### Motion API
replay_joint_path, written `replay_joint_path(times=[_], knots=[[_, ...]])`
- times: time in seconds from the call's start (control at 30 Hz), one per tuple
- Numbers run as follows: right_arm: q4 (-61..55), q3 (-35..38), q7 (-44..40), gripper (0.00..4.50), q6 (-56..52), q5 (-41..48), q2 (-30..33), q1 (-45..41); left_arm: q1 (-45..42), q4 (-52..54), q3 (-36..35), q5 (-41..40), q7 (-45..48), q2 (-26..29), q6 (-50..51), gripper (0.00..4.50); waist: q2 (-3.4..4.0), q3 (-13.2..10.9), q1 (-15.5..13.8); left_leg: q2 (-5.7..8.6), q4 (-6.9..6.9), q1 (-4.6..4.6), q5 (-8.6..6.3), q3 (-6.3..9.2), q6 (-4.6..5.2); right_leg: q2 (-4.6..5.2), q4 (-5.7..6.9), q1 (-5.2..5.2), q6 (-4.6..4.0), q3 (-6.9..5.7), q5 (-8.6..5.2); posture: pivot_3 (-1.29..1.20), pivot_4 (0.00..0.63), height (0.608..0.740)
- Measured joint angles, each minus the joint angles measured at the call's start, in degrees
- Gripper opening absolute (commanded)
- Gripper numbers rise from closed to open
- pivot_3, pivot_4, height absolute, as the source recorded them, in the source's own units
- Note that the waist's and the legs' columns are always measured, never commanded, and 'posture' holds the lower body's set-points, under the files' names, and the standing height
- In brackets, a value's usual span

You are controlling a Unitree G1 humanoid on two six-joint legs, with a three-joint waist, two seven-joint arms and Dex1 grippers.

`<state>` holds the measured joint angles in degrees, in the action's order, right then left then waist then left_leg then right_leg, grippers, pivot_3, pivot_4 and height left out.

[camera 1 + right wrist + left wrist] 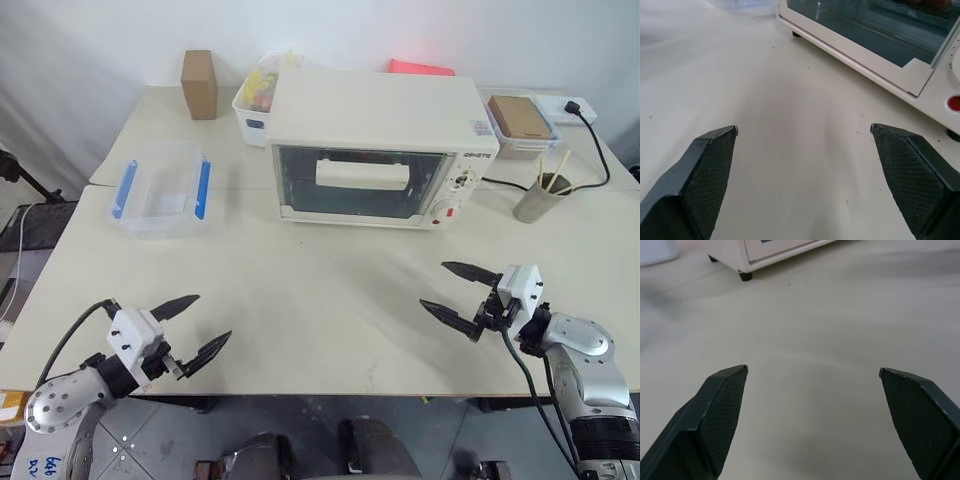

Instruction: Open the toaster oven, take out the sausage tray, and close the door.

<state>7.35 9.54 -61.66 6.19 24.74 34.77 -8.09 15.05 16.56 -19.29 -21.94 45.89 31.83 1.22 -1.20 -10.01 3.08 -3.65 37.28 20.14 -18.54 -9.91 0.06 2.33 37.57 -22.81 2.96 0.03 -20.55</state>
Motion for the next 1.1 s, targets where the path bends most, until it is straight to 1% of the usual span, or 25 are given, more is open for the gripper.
replay_joint_path(times=[0.07, 0.13, 0.23, 0.3, 0.37, 0.53, 0.7, 0.83, 0.97, 1.1], knots=[[-0.6, 0.0, 0.4, 4.46, -0.8, 0.1, 0.0, -0.1, -0.7, -0.4, 0.2, 0.0, 0.0, 0.1, -0.1, 4.50, 0.00, 0.0, 0.0, 0.00, 0.00, -0.01, 0.00, 0.00, -0.01, 0.00, 0.02, 0.00, 0.00, 0.00, 0.00, 0.00, 0.150, 0.740], [-2.8, -0.1, 1.5, 4.46, -4.6, 1.8, -0.1, -0.7, -1.9, -1.1, 0.2, -0.8, 0.6, 0.7, 0.5, 4.50, 0.01, 0.0, 0.1, 0.00, 0.02, -0.02, 0.01, 0.00, -0.02, 0.00, 0.08, 0.00, 0.00, 0.00, 0.00, 0.00, 0.150, 0.740], [-8.6, -0.2, 6.5, 4.46, -15.6, 8.8, -1.8, -6.6, -7.4, -0.4, 0.0, -10.7, 4.0, 3.4, 7.9, 4.50, 0.01, -0.1, 0.3, -0.02, 0.11, 0.01, 0.05, 0.04, -0.08, 0.03, 0.31, -0.08, -0.03, -0.01, 0.01, 0.00, 0.150, 0.740], [-11.2, -0.2, 8.2, 4.46, -20.1, 10.7, -1.8, -11.1, -12.3, 1.3, -1.4, -18.2, 3.1, 2.2, 11.8, 4.50, 0.07, -0.1, 0.1, 0.00, 0.11, 0.00, 0.05, 0.12, -0.08, 0.06, 0.30, -0.04, -0.03, -0.11, 0.02, 0.00, 0.150, 0.740], [-11.6, -0.4, 9.5, 4.46, -22.2, 10.7, -1.9, -14.2, -15.1, 1.6, -2.3, -21.4, 1.4, 1.6, 13.7, 4.50, 0.05, -0.1, 0.1, 0.00, 0.07, 0.04, 0.05, 0.18, -0.08, 0.03, 0.19, -0.04, -0.03, -0.19, 0.01, 0.00, 0.150, 0.740], [-8.1, -0.9, 11.2, 4.46, -25.1, 10.4, -3.9, -19.0, -17.0, 1.8, -1.2, -22.8, 0.2, 1.6, 17.1, 4.50, 0.06, -0.1, 0.1, 0.00, 0.16, 0.38, 0.02, 0.09, -0.02, 0.03, 0.16, -0.40, -0.02, -0.15, 0.01, 0.00, 0.150, 0.740], [-4.5, -2.4, 11.1, 4.46, -25.0, 8.7, -5.6, -22.5, -16.9, 3.3, 1.3, -22.4, -0.3, 0.6, 17.5, 4.50, 0.06, -0.1, 0.2, -0.03, 0.29, 0.42, 0.03, -0.02, -0.04, -0.01, 0.29, -0.53, -0.02, -0.02, 0.01, 0.00, 0.150, 0.740], [-2.7, -2.5, 11.1, 4.46, -25.1, 8.4, -6.9, -24.2, -16.0, 3.8, 1.3, -22.3, -1.1, 0.3, 17.5, 4.50, 0.07, -0.1, 0.3, -0.03, 0.40, 0.42, 0.06, -0.03, -0.04, -0.02, 0.43, -0.54, -0.02, 0.02, 0.01, 0.00, 0.150, 0.740], [-2.7, -3.3, 8.9, 4.46, -24.4, 8.2, -7.4, -25.6, -14.7, 4.7, 1.6, -21.8, -2.0, -0.5, 17.5, 4.50, 0.07, -0.1, 0.2, -0.03, 0.40, 0.42, 0.05, -0.03, -0.04, -0.02, 0.42, -0.54, -0.02, 0.01, 0.01, 0.00, 0.150, 0.740], [-4.7, -4.8, 4.9, 4.46, -22.5, 7.2, -6.3, -24.3, -14.9, 4.7, 2.2, -21.5, -2.5, -0.6, 17.5, 4.50, 0.07, -0.1, 0.0, -0.03, 0.39, 0.46, 0.04, -0.03, -0.02, -0.02, 0.37, -0.54, -0.02, 0.00, 0.01, 0.00, 0.150, 0.740]])
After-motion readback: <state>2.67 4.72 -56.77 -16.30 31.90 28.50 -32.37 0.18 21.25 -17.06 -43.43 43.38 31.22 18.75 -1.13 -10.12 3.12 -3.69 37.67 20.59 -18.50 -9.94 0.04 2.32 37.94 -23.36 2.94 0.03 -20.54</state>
